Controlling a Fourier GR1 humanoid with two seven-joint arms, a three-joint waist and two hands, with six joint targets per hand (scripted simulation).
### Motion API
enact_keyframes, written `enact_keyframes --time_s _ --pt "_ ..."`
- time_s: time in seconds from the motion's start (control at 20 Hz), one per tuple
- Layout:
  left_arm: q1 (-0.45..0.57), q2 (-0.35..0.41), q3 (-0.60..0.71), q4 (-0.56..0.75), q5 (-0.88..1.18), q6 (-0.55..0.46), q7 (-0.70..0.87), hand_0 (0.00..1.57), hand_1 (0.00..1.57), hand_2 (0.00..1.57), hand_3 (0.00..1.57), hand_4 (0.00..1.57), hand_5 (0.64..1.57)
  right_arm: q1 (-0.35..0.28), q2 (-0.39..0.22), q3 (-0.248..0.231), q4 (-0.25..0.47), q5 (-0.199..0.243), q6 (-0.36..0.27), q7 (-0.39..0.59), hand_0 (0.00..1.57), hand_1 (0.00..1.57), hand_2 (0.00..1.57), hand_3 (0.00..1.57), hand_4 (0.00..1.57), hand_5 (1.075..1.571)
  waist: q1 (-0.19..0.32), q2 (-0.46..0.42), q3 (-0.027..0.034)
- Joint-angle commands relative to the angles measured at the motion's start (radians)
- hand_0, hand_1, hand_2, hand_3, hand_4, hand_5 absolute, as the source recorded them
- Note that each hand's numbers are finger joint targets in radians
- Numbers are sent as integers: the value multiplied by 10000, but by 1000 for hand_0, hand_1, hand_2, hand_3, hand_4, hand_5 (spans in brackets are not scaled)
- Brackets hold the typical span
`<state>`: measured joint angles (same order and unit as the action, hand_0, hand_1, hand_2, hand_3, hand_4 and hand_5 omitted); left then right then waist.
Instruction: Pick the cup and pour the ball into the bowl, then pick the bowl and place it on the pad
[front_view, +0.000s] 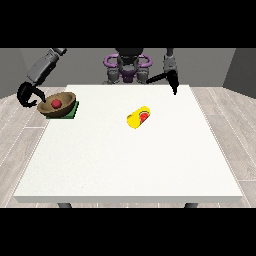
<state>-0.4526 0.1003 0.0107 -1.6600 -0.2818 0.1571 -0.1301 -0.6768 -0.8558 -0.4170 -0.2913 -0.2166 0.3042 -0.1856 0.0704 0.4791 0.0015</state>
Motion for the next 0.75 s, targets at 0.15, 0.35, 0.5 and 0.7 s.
enact_keyframes --time_s 0.15,0.35,0.5,0.7 --pt "594 80 36 -646 33 -4 -358 0 0 0 0 0 1565 -225 -959 -120 70 85 -125 142 0 0 405 238 0 1487 -71 318 -3" --pt "391 44 -65 -1185 -273 164 404 0 0 0 0 0 1568 -648 -980 0 51 217 -105 316 0 0 357 259 0 1489 -225 421 3" --pt "713 44 -150 -1173 39 -206 473 0 0 0 0 0 1569 -639 -968 -150 185 25 11 718 0 0 255 56 0 1493 -138 -173 -5" --pt "1145 -297 -165 -23 -82 97 77 0 0 0 0 0 1569 -949 -1766 -322 -67 -343 1323 1637 0 0 189 288 0 1503 -383 -1186 -24"
